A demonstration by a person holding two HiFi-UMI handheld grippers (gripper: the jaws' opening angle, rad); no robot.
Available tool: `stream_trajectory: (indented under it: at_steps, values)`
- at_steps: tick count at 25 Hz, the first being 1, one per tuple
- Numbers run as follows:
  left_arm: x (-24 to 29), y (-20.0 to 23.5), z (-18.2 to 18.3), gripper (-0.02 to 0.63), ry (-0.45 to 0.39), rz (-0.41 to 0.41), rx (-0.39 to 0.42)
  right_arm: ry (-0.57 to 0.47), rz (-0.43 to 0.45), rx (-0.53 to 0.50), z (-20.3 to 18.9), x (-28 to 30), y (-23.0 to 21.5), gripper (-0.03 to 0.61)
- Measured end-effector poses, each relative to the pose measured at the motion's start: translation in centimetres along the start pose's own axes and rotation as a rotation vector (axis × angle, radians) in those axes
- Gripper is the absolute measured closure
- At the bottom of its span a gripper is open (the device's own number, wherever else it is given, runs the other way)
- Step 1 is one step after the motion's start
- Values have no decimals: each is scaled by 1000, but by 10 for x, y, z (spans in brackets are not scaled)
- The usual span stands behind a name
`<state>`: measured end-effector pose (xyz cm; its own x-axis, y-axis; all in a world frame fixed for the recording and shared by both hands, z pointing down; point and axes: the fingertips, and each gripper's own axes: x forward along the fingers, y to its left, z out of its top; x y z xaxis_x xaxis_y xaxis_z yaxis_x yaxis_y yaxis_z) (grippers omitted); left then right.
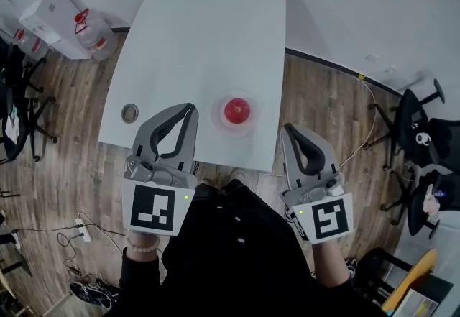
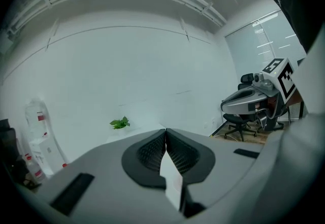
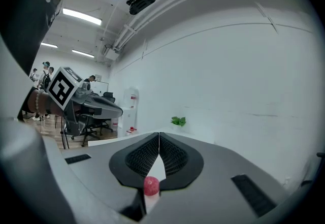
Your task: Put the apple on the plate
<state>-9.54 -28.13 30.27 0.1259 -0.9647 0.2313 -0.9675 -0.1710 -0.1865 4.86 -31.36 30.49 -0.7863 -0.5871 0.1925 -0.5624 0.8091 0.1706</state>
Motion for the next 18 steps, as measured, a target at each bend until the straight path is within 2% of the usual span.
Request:
stream_trajectory:
  at_steps: [5, 9, 18]
  values:
    - [-7, 8, 0, 597, 5, 29, -37, -14, 8, -7, 6, 4, 0, 537]
    - [-7, 11, 0, 597, 17, 31, 2, -16, 17, -9, 8, 8, 0, 537]
    - [-13, 6, -6, 597, 30, 9, 0, -14, 18, -18, 6, 5, 7, 537]
